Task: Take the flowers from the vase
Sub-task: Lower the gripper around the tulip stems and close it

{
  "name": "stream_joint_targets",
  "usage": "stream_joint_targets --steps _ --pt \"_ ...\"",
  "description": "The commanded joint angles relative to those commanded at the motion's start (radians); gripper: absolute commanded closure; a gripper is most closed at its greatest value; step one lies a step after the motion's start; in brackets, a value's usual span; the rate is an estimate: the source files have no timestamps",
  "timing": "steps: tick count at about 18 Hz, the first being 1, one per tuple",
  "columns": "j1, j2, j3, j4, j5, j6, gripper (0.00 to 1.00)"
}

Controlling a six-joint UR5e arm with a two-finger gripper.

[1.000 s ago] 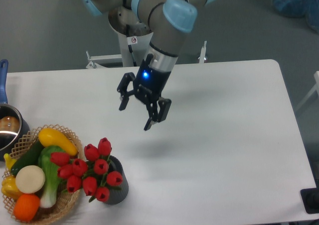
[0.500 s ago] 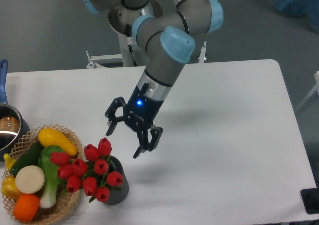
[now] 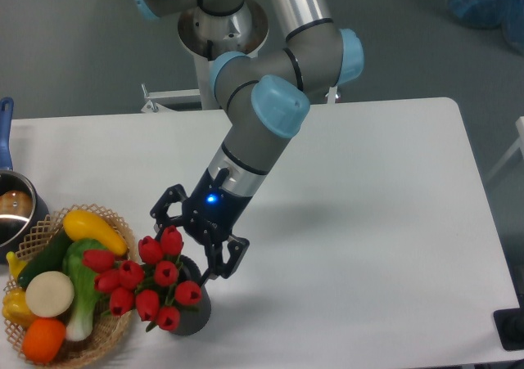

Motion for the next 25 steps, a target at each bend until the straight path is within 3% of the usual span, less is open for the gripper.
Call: stream_joint_targets --steps 2,4,7,10,25 --pt "0.002 0.0 0.003 0.0 -0.018 -0.002 0.16" --pt "0.002 0.0 0.003 0.0 -0.037 -0.026 0.34" --pt "0.003 0.0 0.0 0.0 -0.048 -0.051 0.84" --pt "0.006 0.0 0.002 0.0 -0.054 -0.052 1.0" --pt "0.035 0.052 0.028 0.0 -0.132 -0.189 1.0"
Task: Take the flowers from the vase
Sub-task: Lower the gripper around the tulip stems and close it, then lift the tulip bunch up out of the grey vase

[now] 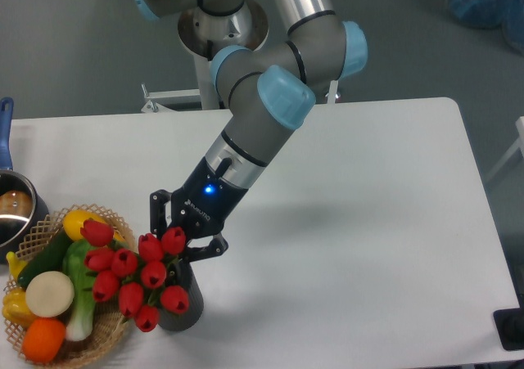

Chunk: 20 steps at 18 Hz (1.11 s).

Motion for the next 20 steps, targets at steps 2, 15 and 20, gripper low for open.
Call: stream_joint_targets --steps 2,15,20 --pt "0.002 0.008 0.012 0.0 -0.026 -0.032 1.0" --pt "0.052 0.023 0.075 0.0 -0.1 -0.09 1.0" --pt "0.066 0.037 0.1 -0.002 -0.1 -0.126 1.0"
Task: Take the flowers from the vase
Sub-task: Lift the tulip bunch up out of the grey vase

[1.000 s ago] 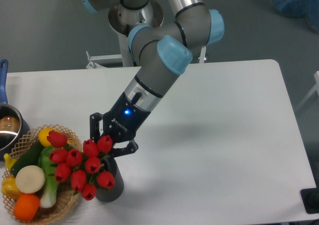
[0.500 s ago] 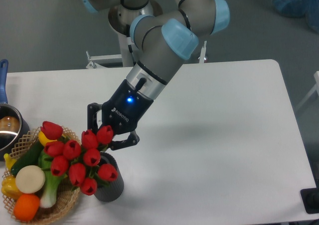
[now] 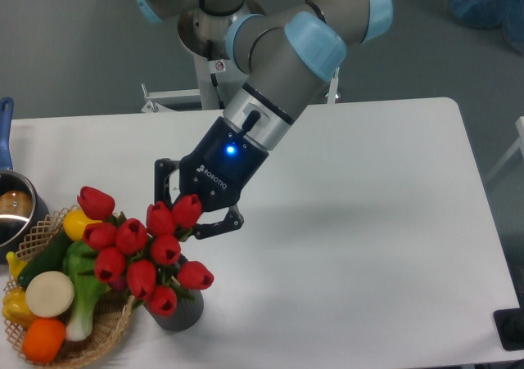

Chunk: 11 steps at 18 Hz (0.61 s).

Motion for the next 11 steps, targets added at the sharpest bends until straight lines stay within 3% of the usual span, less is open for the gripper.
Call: stream_joint_targets --steps 11 --pt "0.097 0.029 0.031 -0.003 -0.057 -0.057 1.0"
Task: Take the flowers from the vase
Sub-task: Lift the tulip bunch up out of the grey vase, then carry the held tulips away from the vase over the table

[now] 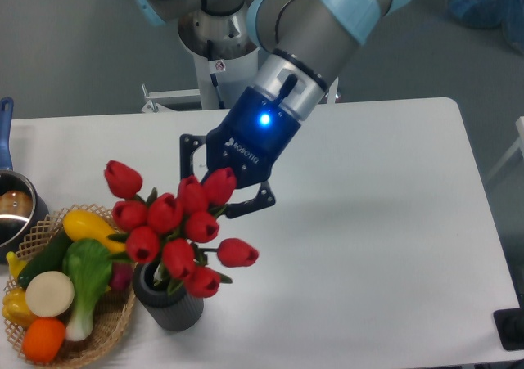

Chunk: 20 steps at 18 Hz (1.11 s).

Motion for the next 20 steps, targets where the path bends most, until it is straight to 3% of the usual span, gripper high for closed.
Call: stream_joint_targets --steps 5,13,16,20 --pt "0.07 0.041 -0.002 -0.002 0.006 0.011 1.0" --pt "0.124 0.048 -0.015 -0.011 0.011 0.189 1.0" --pt "0.152 0.072 -0.058 -0.012 0.018 0.236 1.0" --pt "0.176 0.121 -0.144 -0.014 0.162 0.425 1.0"
